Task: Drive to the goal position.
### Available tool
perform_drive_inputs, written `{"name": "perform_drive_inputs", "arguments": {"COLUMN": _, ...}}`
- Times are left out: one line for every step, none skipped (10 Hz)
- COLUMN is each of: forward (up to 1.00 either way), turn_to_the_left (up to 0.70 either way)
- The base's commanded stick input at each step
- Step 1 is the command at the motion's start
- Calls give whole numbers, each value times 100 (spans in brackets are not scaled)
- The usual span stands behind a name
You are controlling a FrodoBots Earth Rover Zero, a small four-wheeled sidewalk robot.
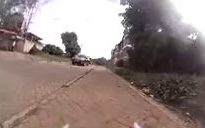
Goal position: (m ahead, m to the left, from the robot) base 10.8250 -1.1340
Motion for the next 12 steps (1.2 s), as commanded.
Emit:
{"name": "perform_drive_inputs", "arguments": {"forward": 50, "turn_to_the_left": 0}}
{"name": "perform_drive_inputs", "arguments": {"forward": 50, "turn_to_the_left": 0}}
{"name": "perform_drive_inputs", "arguments": {"forward": 50, "turn_to_the_left": 0}}
{"name": "perform_drive_inputs", "arguments": {"forward": 50, "turn_to_the_left": 0}}
{"name": "perform_drive_inputs", "arguments": {"forward": 50, "turn_to_the_left": 0}}
{"name": "perform_drive_inputs", "arguments": {"forward": 50, "turn_to_the_left": 0}}
{"name": "perform_drive_inputs", "arguments": {"forward": 50, "turn_to_the_left": 0}}
{"name": "perform_drive_inputs", "arguments": {"forward": 50, "turn_to_the_left": 0}}
{"name": "perform_drive_inputs", "arguments": {"forward": 50, "turn_to_the_left": 0}}
{"name": "perform_drive_inputs", "arguments": {"forward": 50, "turn_to_the_left": 0}}
{"name": "perform_drive_inputs", "arguments": {"forward": 50, "turn_to_the_left": 0}}
{"name": "perform_drive_inputs", "arguments": {"forward": 50, "turn_to_the_left": 0}}
